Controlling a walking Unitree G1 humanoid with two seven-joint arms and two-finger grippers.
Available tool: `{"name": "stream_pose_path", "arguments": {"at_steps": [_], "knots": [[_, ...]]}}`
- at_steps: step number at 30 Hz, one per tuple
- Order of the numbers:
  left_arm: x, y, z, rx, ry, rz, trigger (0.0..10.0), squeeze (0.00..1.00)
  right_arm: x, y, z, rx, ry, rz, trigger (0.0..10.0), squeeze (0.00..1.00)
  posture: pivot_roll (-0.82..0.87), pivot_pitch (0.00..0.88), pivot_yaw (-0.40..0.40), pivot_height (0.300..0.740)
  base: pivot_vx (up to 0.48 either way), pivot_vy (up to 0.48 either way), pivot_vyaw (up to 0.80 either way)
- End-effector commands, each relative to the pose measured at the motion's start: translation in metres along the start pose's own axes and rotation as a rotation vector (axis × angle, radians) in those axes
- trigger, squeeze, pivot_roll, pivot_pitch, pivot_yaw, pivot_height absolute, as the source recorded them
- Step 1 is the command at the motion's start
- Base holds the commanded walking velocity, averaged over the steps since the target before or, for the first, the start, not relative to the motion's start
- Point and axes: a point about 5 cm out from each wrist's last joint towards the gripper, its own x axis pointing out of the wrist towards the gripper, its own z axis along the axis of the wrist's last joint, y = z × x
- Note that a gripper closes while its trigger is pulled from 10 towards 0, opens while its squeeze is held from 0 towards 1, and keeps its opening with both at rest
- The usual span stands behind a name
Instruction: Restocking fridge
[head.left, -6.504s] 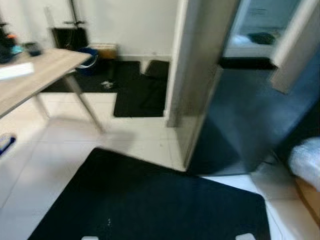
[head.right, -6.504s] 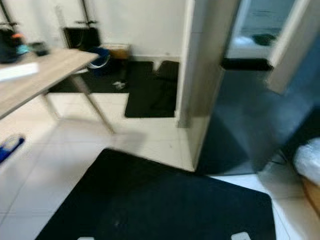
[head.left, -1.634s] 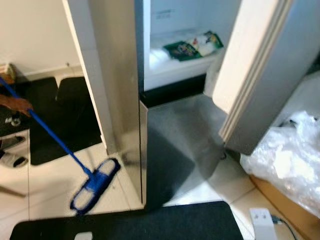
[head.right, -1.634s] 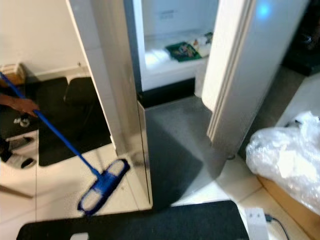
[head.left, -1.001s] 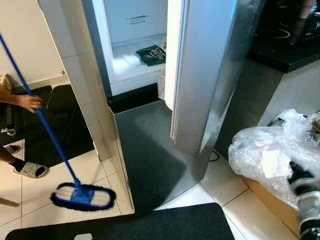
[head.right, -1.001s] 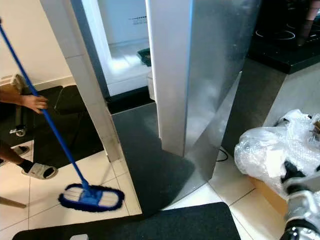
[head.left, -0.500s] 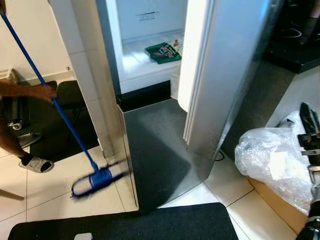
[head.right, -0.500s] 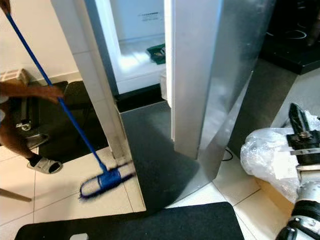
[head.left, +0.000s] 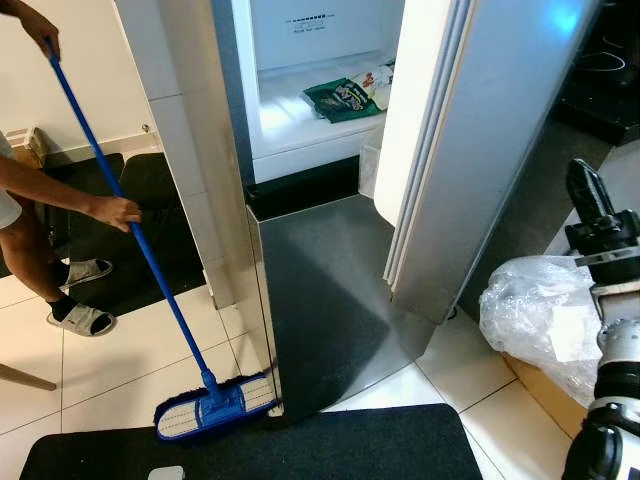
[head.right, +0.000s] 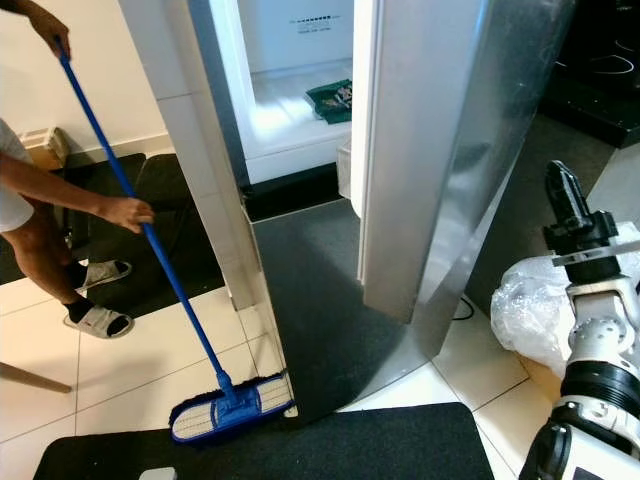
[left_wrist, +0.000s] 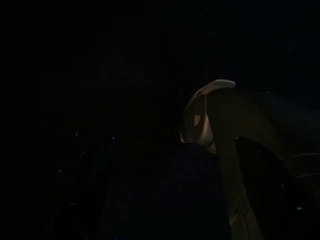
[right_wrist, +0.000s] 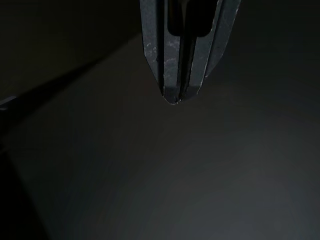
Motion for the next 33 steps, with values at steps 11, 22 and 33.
{"name": "stream_pose_path", "arguments": {"at_steps": [11, 22, 33], "knots": [[-0.002, -0.001, -0.01, -0.006, 0.035, -0.011, 10.0, 0.0, 0.048, 0.038, -0.01, -0.09, 0.047, 0.129, 10.0, 0.0, 0.03, 0.0, 0.011, 0.74, 0.0, 0.0, 0.0], [-0.002, -0.003, -0.011, -0.009, 0.035, -0.015, 10.0, 0.0, 0.088, 0.082, -0.058, -0.248, 0.229, 0.206, 10.0, 0.0, 0.04, 0.0, 0.006, 0.74, 0.0, 0.0, 0.0], [-0.001, -0.004, -0.012, -0.017, 0.033, -0.014, 10.0, 0.0, 0.098, 0.084, -0.068, -0.281, 0.259, 0.114, 10.0, 0.0, 0.05, 0.0, -0.002, 0.74, 0.0, 0.0, 0.0]]}}
